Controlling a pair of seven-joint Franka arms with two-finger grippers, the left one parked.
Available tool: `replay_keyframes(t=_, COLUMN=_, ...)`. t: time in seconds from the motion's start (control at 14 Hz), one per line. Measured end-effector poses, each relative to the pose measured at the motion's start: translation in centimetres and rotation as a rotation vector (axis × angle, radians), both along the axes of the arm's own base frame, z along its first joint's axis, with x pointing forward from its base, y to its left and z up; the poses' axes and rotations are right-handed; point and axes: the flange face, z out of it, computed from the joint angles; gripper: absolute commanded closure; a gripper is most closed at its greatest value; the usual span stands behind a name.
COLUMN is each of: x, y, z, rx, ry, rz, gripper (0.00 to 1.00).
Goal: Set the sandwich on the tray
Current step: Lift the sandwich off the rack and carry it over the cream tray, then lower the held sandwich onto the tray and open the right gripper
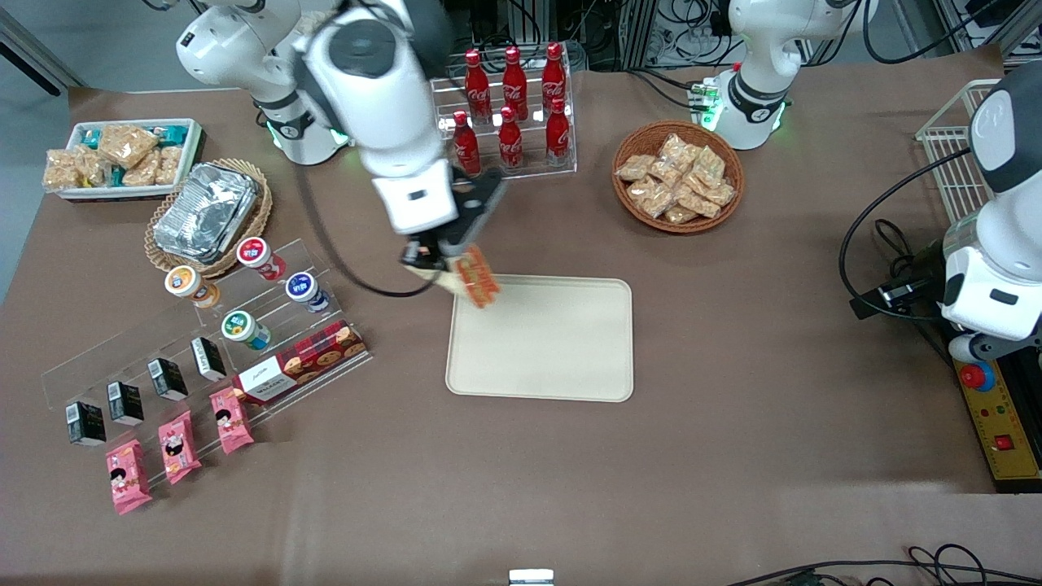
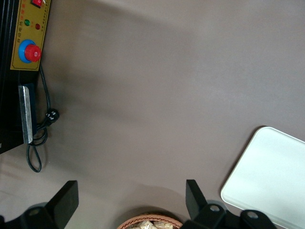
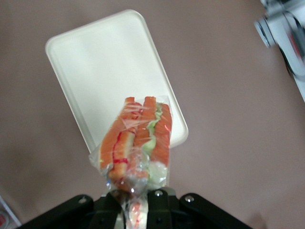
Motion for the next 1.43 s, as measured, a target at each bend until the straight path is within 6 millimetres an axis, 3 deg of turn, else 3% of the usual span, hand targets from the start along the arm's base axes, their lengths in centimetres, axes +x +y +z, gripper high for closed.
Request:
replay_keyframes(t=0.21, x=0.3, y=5.2, z=-5.3, rx=0.015, ry=-0.052, rz=0.12, gripper=0.92)
replay_keyframes(t=0.43, x=1.3, y=7.5, z=-11.5, rx=0.027, ry=-0.069, rz=0.286, gripper=0.92)
replay_keyframes(t=0.57, x=2.0, y=8.0, z=-15.0, rx=0.01, ry=-0.076, rz=0.373, gripper=0.9)
replay_keyframes(t=0.71, x=2.4, y=8.5, z=-17.2, rx=-0.013, ry=-0.083, rz=0.442, gripper=0.89)
replay_keyframes(t=1.0, x=2.8, y=9.2, z=-20.3, rx=-0.035, ry=-0.087, rz=0.485, gripper=0.88)
replay_keyframes(t=1.43, x=4.4, y=8.5, z=-25.2, rx=-0.049, ry=-0.132, rz=0.523, gripper=0.86)
